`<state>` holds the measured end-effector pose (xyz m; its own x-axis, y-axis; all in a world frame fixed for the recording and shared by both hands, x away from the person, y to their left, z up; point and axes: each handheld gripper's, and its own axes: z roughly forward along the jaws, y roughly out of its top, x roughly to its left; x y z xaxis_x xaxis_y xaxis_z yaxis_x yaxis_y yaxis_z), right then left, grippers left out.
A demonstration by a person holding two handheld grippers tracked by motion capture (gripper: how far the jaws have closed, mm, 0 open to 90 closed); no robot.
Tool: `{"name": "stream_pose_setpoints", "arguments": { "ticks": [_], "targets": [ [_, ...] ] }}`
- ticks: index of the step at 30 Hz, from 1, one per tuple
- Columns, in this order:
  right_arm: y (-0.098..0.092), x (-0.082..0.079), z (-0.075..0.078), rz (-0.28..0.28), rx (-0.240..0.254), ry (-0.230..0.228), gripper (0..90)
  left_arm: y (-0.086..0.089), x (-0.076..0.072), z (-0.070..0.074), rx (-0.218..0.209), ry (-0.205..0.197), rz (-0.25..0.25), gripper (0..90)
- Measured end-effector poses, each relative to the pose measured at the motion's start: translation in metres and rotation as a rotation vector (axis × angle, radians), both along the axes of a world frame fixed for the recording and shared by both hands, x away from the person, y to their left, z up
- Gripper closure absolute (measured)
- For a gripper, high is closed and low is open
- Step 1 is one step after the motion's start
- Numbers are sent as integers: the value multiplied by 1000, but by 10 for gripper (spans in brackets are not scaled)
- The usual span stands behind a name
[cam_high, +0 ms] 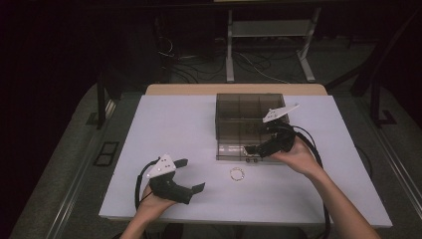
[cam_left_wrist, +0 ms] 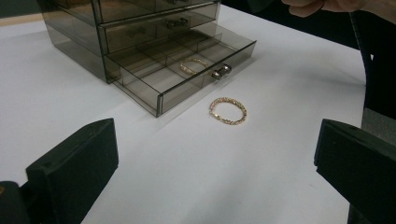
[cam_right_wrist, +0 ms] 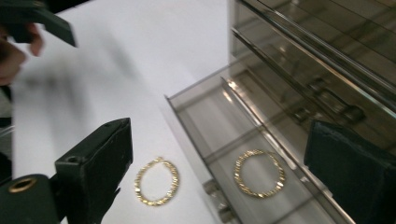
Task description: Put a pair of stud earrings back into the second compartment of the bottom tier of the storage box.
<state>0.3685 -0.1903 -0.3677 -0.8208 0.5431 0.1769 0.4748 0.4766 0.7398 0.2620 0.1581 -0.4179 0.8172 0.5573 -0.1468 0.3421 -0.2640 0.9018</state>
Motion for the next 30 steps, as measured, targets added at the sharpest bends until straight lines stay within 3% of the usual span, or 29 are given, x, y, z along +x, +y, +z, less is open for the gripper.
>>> {"name": "stream_pose_setpoints", "arguments": {
  "ticks": [4, 17, 30],
  "targets": [
    [3, -4, 2, 38, 21, 16, 74, 0, 0, 0, -1, 1, -1, 0],
    [25, -20, 1, 125, -9, 13, 75, 0, 0, 0, -1, 1, -2, 0],
    [42, -26, -13, 179, -28, 39, 75, -1, 0, 0, -4, 3, -4, 0]
  ]
}}
